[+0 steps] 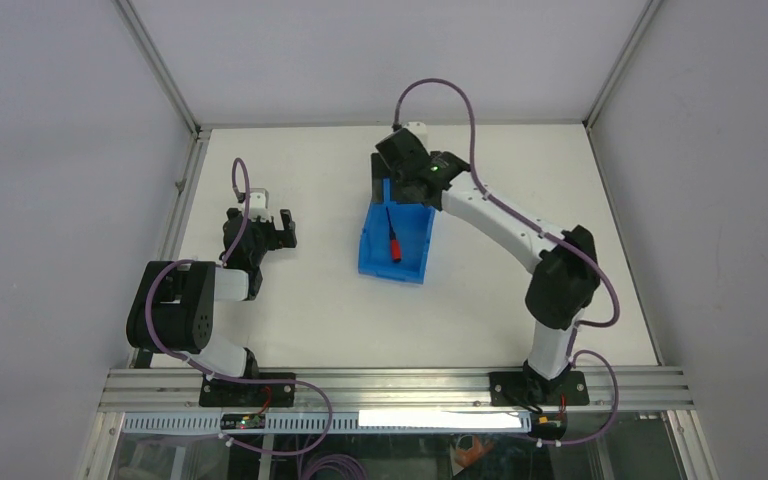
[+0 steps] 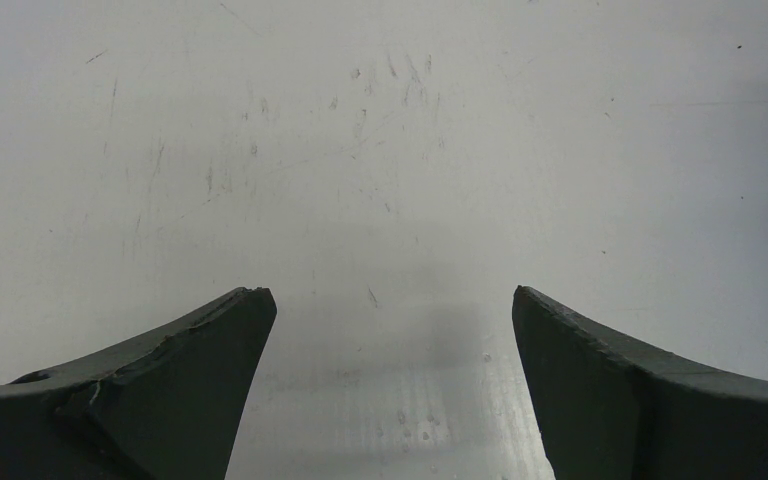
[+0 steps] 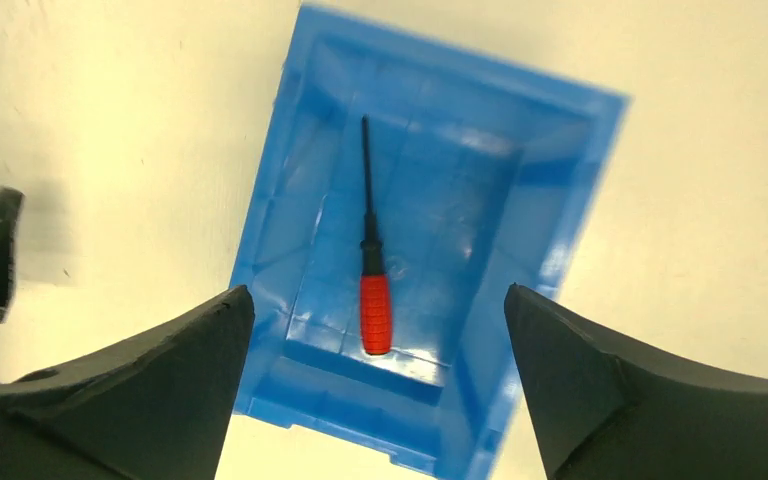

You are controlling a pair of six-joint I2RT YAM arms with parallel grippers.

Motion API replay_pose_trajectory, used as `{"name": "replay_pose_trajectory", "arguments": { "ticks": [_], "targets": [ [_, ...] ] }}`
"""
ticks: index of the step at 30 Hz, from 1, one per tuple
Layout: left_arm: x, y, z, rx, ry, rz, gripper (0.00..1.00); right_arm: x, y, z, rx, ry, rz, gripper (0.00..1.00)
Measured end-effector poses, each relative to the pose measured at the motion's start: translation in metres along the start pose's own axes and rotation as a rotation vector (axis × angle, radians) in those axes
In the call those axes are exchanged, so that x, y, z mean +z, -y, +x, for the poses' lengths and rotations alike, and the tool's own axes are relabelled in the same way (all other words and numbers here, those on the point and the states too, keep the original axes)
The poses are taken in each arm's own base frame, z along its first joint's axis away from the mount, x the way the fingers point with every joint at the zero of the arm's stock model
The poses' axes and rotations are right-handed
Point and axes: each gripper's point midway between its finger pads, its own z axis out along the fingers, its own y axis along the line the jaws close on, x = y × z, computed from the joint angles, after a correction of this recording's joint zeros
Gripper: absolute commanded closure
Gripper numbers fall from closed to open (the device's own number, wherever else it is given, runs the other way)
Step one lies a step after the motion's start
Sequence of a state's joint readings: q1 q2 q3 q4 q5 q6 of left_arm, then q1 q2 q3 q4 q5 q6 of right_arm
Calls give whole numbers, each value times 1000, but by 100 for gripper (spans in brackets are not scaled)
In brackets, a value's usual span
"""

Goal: Put the screwdriver in the bin

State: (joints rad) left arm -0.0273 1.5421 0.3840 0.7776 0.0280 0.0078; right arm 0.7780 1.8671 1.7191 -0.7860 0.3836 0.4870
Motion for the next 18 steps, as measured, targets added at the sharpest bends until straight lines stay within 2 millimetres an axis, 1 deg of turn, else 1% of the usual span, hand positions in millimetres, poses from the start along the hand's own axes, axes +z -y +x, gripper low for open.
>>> {"name": "replay_pose_trajectory", "arguments": {
  "ticks": [2, 3, 4, 5, 7, 8, 10, 13, 14, 15, 16, 18],
  "targets": [
    [0, 0, 0, 0, 0, 0, 1, -18, 15, -22, 11, 58, 8, 1],
    [0, 0, 0, 0, 0, 0, 1, -26, 25, -30, 15, 80, 21, 1],
    [0, 0, 0, 0, 0, 0, 1, -34, 40, -39, 24, 102, 42, 1],
    [0, 0, 0, 0, 0, 0, 1, -38, 48, -44, 30, 112, 55, 1],
    [0, 0, 0, 0, 0, 0, 1, -48, 79, -54, 60, 132, 93, 1],
    [0, 0, 0, 0, 0, 0, 1, -51, 100, -56, 81, 135, 122, 1],
    [0, 0, 0, 0, 0, 0, 1, -57, 144, -56, 132, 133, 187, 1],
    [0, 0, 0, 0, 0, 0, 1, -69, 217, -45, 215, 124, 306, 1],
    [0, 0, 0, 0, 0, 0, 1, -73, 229, -41, 226, 121, 329, 1],
    [0, 0, 0, 0, 0, 0, 1, -79, 247, -36, 247, 120, 359, 1],
    [0, 0, 0, 0, 0, 0, 1, -86, 260, -30, 260, 116, 382, 1],
    [0, 0, 0, 0, 0, 0, 1, -97, 278, -21, 281, 118, 407, 1]
  ]
}}
